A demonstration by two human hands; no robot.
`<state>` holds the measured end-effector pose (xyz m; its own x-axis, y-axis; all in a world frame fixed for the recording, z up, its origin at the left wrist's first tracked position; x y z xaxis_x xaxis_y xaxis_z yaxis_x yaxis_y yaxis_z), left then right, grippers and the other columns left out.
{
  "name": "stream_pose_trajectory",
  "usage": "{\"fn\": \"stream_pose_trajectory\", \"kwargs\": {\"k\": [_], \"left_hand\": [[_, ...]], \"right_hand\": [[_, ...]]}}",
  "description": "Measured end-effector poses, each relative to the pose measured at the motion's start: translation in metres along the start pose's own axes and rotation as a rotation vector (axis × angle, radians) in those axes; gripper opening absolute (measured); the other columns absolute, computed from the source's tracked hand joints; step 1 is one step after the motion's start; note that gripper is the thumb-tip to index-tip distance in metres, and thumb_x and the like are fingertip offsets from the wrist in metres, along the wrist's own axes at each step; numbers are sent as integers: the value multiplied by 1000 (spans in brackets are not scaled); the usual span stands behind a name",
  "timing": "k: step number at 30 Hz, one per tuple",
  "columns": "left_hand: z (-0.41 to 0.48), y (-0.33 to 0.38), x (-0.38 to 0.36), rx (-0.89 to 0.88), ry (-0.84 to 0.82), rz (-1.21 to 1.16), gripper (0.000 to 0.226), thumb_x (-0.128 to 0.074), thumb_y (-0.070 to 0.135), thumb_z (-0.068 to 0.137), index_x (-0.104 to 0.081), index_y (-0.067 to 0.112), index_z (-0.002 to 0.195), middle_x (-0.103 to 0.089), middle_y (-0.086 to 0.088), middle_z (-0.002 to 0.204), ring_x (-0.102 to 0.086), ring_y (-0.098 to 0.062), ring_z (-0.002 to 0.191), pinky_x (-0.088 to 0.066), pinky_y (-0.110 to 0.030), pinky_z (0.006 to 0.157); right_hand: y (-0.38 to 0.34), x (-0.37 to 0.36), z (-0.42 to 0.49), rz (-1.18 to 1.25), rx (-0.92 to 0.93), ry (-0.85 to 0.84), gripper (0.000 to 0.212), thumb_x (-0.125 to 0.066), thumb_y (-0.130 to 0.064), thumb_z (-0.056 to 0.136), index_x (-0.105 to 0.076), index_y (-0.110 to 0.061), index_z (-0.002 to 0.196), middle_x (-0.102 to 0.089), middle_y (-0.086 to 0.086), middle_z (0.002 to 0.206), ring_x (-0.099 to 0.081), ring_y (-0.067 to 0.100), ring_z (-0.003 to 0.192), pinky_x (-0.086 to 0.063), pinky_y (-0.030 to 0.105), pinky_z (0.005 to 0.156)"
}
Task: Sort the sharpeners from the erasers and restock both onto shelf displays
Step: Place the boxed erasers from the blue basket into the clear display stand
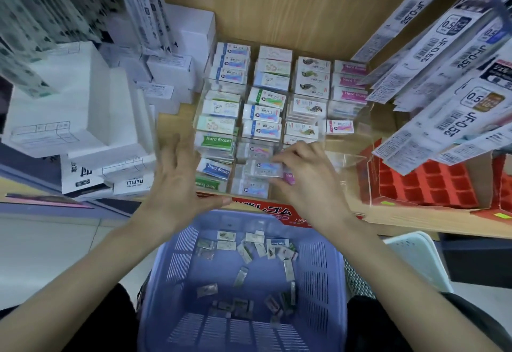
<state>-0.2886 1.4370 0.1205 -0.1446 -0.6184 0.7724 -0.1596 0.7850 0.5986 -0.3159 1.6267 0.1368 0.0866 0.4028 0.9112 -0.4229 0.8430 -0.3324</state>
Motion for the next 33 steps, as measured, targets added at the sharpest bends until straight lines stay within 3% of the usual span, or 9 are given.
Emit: {"fn": "stream_pose_trajectory", "kwargs": {"k": [6, 12, 16, 20, 22, 26, 29, 31, 33], "left_hand": [[-1, -7, -6, 7, -27, 39, 82, -79, 29, 72, -29, 10, 135, -39, -9, 133, -47, -30, 120, -40, -41, 93], [-3, -16, -12, -54, 22, -26, 80, -78, 32, 73, -31, 12, 135, -41, -10, 132, -49, -30, 116, -39, -34, 86], [-21, -40, -14, -130, 91, -39, 95, -74, 33, 75, -17, 8, 146, -34, -19, 141, -43, -35, 124, -38, -38, 95], [-67, -90, -30, -139, 153, 48, 90, -73, 29, 79, -20, 0, 146, -30, -24, 143, -36, -35, 129, -35, -44, 101], [-89, -118, -57, -157, 92, 130, 81, -71, 28, 82, -28, -5, 142, -34, -27, 140, -35, -37, 130, -35, -48, 103], [-88, -154, -108, -129, -36, 238, 90, -71, 36, 80, -22, -2, 146, -30, -27, 146, -39, -44, 128, -41, -54, 99], [-72, -165, -122, 49, 27, 118, 93, -67, 34, 84, -10, 2, 150, -23, -23, 151, -35, -43, 131, -42, -53, 90], [-68, -170, -128, 139, 58, 102, 88, -64, 35, 87, -10, 7, 150, -28, -20, 149, -50, -47, 111, -40, -43, 69], [-69, -173, -130, 174, 85, 95, 82, -62, 34, 88, -14, 11, 150, -33, -15, 148, -55, -49, 99, -34, -40, 64]], "right_hand": [[-8, -19, 1, -100, 69, 3, 28, -82, -20, 67, -67, -15, 91, -62, 1, 89, -48, 23, 88, -40, 33, 75], [-7, -22, -5, -63, 152, -31, 35, -45, -34, 89, -72, -16, 100, -61, 5, 100, -36, 20, 97, -41, 39, 82], [-24, -12, -21, -50, 288, 36, 33, -48, -26, 92, -65, -8, 113, -57, 14, 113, -38, 24, 103, -38, 40, 89], [-46, -29, -88, 125, 452, 29, 26, -44, -15, 94, -64, -1, 98, -62, 14, 94, -53, 28, 85, -40, 35, 73], [-22, -84, -130, 107, 298, -235, 31, -38, -22, 96, -62, -3, 97, -62, 12, 92, -57, 30, 83, -43, 36, 69], [85, -210, -203, 52, -439, -807, 39, -49, -25, 96, -48, -8, 131, -49, 16, 132, -53, 34, 112, -46, 41, 90], [114, -261, -220, 86, -579, -846, 52, -53, -24, 95, -36, -6, 140, -33, 18, 144, -42, 35, 126, -41, 40, 99], [125, -286, -219, 29, -568, -857, 61, -54, -24, 95, -25, -4, 145, -23, 16, 150, -31, 34, 135, -35, 41, 104], [137, -301, -209, -22, -542, -846, 68, -56, -25, 94, -19, -4, 147, -16, 13, 153, -20, 33, 140, -29, 43, 110]]}}
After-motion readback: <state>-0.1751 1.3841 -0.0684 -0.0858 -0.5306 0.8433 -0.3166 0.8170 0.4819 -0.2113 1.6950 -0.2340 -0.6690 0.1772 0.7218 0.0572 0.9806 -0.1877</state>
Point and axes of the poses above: each hand's wrist, its own z-axis towards the middle knuckle, its own x-axis out of the back of the hand, y = z × x, the point moved 6 cm from there along z, towards the middle knuckle
